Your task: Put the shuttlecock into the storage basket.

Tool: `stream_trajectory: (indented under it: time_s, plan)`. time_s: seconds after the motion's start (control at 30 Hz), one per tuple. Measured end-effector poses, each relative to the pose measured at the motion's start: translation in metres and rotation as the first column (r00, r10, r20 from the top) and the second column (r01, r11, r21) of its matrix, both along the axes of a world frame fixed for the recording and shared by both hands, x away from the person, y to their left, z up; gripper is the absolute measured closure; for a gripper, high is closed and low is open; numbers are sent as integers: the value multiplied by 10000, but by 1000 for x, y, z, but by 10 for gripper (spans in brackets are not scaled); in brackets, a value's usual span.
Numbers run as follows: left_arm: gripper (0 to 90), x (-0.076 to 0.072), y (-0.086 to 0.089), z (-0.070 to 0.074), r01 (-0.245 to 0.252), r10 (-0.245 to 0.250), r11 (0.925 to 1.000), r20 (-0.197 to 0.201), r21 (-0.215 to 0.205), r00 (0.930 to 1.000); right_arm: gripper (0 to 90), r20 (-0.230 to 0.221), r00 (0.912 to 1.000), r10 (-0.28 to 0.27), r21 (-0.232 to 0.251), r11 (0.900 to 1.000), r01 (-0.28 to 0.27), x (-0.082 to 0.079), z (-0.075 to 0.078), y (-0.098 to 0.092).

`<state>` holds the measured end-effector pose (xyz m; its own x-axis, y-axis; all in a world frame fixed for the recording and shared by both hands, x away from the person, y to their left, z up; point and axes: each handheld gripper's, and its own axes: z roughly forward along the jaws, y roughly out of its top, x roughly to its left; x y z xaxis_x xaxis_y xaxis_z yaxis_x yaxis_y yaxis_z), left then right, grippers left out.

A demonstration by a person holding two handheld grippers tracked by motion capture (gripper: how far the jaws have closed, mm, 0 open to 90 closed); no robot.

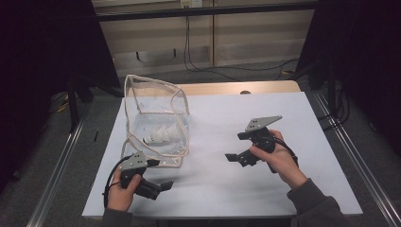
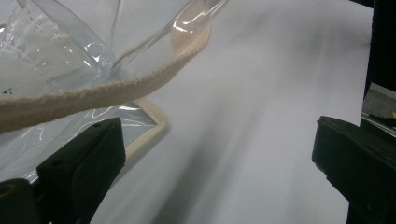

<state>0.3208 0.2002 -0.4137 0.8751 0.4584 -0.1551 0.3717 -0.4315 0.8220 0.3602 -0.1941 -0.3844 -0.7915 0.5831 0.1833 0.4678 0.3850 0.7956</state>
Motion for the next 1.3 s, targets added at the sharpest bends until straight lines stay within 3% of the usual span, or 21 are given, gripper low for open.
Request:
stream_trajectory:
  time_s: [0.5, 1.3]
  plan:
    - [28, 0, 0, 0, 21, -21, 10000, 2, 13, 10000, 37, -51, 9996, -284, 353, 9990, 286, -7, -8, -20]
    - [28, 0, 0, 0, 26, -26, 10000, -21, 71, 10000, 37, -87, 9974, -711, 329, 9969, 714, -18, -21, -47]
